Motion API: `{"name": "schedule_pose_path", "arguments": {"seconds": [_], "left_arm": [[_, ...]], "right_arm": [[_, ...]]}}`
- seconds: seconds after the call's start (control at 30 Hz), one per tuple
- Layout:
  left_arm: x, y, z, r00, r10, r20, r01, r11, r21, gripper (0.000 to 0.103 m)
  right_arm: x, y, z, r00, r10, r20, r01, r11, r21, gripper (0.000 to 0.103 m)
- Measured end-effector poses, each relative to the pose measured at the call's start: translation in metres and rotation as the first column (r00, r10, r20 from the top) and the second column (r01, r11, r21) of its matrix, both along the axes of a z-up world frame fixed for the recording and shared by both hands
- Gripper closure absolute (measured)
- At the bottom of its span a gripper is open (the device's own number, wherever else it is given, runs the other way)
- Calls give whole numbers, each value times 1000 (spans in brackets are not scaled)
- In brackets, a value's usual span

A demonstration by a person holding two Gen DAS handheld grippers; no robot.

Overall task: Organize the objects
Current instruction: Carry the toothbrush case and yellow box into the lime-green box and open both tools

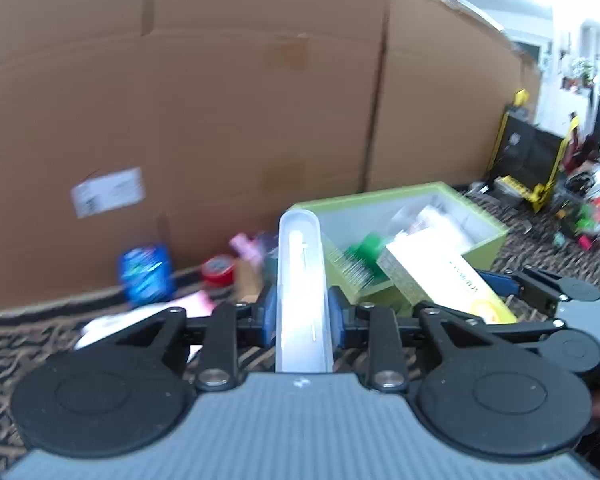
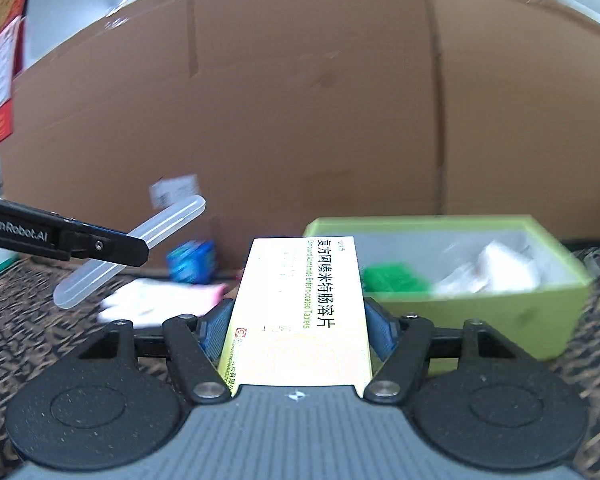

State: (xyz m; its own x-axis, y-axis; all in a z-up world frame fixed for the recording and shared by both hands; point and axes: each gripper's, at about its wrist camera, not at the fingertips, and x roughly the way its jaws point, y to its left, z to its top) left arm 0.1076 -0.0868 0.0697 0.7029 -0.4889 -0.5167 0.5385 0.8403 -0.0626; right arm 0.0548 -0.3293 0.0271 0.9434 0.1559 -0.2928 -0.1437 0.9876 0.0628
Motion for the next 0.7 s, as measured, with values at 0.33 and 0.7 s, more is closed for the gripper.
{"name": "schedule_pose_path", "arguments": {"seconds": [0.33, 0.7], "left_arm": [[50, -107, 5, 1000, -19, 11, 19, 1000, -5, 76], [101, -154, -37, 995, 81, -52, -78, 996, 46, 76]], "right_arm": [[58, -64, 12, 988, -138, 63, 141, 989, -54, 31], [112, -83, -11, 991, -136, -2, 136, 988, -69, 31]]}}
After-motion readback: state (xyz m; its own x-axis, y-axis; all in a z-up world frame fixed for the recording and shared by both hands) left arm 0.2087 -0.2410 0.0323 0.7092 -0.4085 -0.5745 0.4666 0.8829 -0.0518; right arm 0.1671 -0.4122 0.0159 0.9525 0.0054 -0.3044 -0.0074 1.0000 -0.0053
